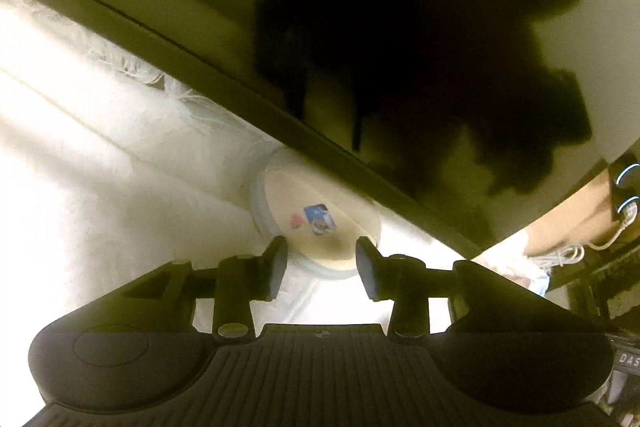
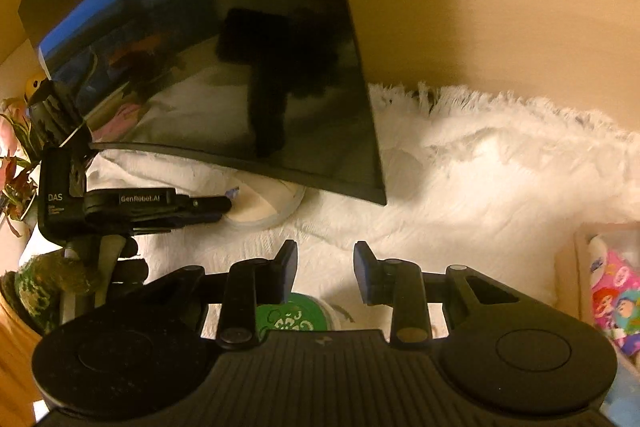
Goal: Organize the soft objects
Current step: 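Move the left gripper to the round cream zippered case while the right approaches the candy, then close the left gripper on the round cream case and lift it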
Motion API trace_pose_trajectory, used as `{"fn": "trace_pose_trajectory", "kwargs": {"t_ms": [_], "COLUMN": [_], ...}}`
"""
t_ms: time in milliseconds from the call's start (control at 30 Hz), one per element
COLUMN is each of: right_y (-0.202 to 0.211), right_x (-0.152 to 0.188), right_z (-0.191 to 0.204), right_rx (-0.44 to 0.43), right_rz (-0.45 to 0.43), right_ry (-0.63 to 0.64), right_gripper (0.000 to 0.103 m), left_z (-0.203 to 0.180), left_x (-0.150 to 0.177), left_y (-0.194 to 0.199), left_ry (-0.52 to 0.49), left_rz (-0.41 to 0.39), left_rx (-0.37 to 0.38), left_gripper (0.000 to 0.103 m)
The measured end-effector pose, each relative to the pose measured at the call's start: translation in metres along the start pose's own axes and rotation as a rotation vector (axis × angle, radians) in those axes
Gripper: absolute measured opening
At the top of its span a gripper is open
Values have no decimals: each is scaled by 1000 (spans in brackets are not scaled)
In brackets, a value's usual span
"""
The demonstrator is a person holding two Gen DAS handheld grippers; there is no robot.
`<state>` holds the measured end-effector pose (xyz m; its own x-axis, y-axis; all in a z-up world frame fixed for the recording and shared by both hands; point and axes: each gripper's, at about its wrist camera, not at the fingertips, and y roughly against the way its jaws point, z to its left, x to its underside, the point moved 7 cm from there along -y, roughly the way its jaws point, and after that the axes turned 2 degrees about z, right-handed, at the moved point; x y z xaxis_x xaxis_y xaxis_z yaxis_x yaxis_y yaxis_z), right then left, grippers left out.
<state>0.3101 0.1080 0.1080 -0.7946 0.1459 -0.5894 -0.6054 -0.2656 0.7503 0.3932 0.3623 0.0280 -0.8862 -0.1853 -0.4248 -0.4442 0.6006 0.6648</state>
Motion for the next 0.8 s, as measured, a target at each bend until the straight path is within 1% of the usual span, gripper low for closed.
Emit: {"fn": "trace_pose_trajectory", "kwargs": {"t_ms": [67,133,200,233,300,367,400,467,500,533,567,633,700,733,800], "right_y": [6,10,15,18,23,29,30,35,37,38,38,39,41,43,46], "right_x": [0,3,6,7,9,12,13,15,16,16,16,17,19,20,22], "right_z": [-3,-7,-12,-15,-20,-25,-27,-30,-30,-31,-32,-32,-31,-30,-30], "right_rx": [9,13,16,19,22,27,29,30,30,31,32,33,35,38,51], "right_rz": [-11,-11,-9,-9,-10,-12,-11,-13,-14,-14,-12,-9,-9,-9,-9], "right_ry": [-2,-7,-10,-13,-21,-30,-35,-44,-48,-53,-57,-60,-55,-49,-37], "right_gripper": [30,30,30,30,30,30,30,31,30,30,30,31,30,30,31], "left_z": [2,2,2,2,0,2,1,-10,-16,-20,-20,-17,-21,-26,-31], "left_x": [-5,-11,-13,-13,-12,-12,-11,-5,-1,0,-2,-10,-14,-13,-9], "left_y": [5,5,-2,-7,-12,-13,-16,-20,-22,-23,-23,-30,-40,-47,-59], "left_ry": [13,-13,-49,-63,-71,-52,-56,-107,-137,-163,-168,-110,-86,-94,-95], "left_rz": [-58,-104,-82,-60,-51,-35,-14,49,64,61,45,-1,-23,-20,22], "left_rx": [-46,-109,-134,-132,-119,-94,-73,-24,-13,-23,-47,-79,-94,-92,-59], "left_gripper": [42,41,42,42,46,49,51,54,54,55,59,57,62,64,69]}}
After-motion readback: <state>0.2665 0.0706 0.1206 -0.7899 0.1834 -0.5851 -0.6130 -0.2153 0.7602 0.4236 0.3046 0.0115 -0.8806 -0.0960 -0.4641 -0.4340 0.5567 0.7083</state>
